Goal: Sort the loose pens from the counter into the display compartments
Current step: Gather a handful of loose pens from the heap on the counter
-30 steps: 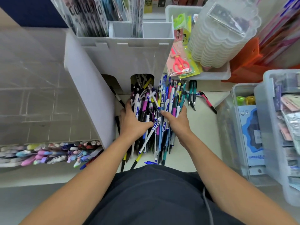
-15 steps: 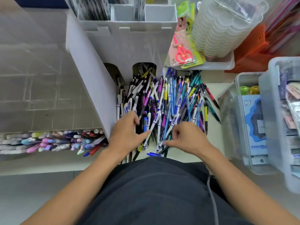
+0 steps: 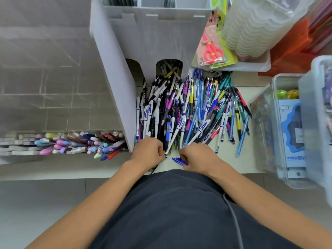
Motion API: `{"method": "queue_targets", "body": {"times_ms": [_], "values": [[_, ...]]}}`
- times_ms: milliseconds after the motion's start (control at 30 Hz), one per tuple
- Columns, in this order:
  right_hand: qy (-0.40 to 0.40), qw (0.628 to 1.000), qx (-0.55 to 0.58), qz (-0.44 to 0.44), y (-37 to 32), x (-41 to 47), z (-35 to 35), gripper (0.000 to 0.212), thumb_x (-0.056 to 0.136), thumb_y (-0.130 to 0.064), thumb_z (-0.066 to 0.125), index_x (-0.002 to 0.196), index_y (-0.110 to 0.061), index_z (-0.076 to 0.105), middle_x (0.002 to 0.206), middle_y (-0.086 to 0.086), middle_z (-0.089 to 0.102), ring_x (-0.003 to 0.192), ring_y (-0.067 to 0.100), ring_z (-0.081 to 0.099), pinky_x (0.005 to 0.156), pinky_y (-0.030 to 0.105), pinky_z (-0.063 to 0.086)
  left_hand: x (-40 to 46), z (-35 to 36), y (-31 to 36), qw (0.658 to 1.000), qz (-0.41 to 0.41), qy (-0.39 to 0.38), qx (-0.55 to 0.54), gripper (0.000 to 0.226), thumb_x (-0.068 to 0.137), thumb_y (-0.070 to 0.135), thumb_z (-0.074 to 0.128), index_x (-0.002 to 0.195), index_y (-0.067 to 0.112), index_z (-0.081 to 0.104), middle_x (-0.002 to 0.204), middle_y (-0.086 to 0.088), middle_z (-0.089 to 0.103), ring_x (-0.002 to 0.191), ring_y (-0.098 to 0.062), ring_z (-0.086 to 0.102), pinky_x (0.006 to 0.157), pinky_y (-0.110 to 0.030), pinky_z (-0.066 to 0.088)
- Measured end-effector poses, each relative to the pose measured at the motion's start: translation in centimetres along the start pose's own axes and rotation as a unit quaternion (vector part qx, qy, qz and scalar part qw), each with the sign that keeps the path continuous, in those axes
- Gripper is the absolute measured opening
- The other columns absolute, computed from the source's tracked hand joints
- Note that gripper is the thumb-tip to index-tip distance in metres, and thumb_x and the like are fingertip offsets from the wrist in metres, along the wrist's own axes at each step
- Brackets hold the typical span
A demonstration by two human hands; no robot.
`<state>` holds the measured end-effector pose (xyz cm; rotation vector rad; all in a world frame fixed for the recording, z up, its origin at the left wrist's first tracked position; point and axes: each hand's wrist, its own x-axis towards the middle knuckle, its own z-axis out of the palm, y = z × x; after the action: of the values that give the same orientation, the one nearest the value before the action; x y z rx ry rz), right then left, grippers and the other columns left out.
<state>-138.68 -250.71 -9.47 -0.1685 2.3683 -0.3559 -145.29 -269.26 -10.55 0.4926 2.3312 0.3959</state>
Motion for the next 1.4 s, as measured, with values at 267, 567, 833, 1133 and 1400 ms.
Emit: {"method": "queue_targets", "body": {"times_ms": [267, 567, 833, 1133, 1400], "values": [[0.008, 0.997, -0.046, 0.055, 0.1, -2.4, 1.3, 0.010, 0.088, -0.019, 0.061, 0.095, -0.011, 0.060, 0.103, 0.008, 0.058, 0.088, 0.035, 0.064, 0.065, 0.035, 0.038, 0.0, 0.4, 0.8, 0.998, -0.015, 0.061, 0.029, 0.018, 0.076, 0.025, 0.077, 0.072, 0.020, 0.060, 0.070, 0.006, 0.062, 0.068, -0.014, 0.056, 0.053, -0.026, 0.035], [0.360, 0.716, 0.521, 0.293, 4.2, -1.5, -2.6, 0.017, 0.092, -0.019, 0.075, 0.094, -0.004, 0.068, 0.069, 0.006, 0.068, 0.058, 0.017, 0.071, 0.060, 0.036, 0.063, 0.3, 0.9, 1.2, 0.995, 0.001, 0.097, -0.004, 0.013, 0.086, 0.024, 0.067, 0.080, 0.019, 0.056, 0.070, 0.001, 0.061, 0.066, -0.023, 0.058, 0.061, -0.036, 0.051], [0.408, 0.694, 0.495, 0.327, 2.1, -0.8, -2.4, 0.023, 0.090, -0.031, 0.074, 0.096, -0.013, 0.060, 0.078, 0.002, 0.062, 0.066, 0.015, 0.065, 0.073, 0.045, 0.061, -0.7, 1.0, 0.2, 0.991, -0.019, 0.131, -0.035, 0.021, 0.089, 0.021, 0.069, 0.079, 0.020, 0.050, 0.070, 0.004, 0.058, 0.070, -0.019, 0.056, 0.058, -0.032, 0.039], [0.230, 0.887, 0.328, 0.230, -2.8, 1.3, -1.7, 0.044, 0.078, -0.039, 0.085, 0.074, -0.001, 0.064, 0.068, 0.014, 0.067, 0.066, 0.023, 0.065, 0.064, 0.035, 0.054, -0.6, 0.5, 1.5, 0.988, -0.030, 0.129, -0.072, 0.028, 0.083, 0.017, 0.068, 0.104, 0.018, 0.049, 0.079, 0.002, 0.057, 0.076, -0.023, 0.058, 0.061, -0.033, 0.041], [0.353, 0.827, 0.380, 0.219, -0.3, 0.6, -0.9, 0.026, 0.087, -0.020, 0.076, 0.064, -0.016, 0.064, 0.059, 0.000, 0.065, 0.057, 0.014, 0.065, 0.067, 0.035, 0.060, -0.3, 0.2, 3.0, 0.990, -0.030, 0.132, -0.042, 0.061, 0.077, 0.054, 0.080, 0.109, 0.019, 0.040, 0.093, 0.002, 0.058, 0.077, -0.019, 0.055, 0.067, -0.033, 0.044]]}}
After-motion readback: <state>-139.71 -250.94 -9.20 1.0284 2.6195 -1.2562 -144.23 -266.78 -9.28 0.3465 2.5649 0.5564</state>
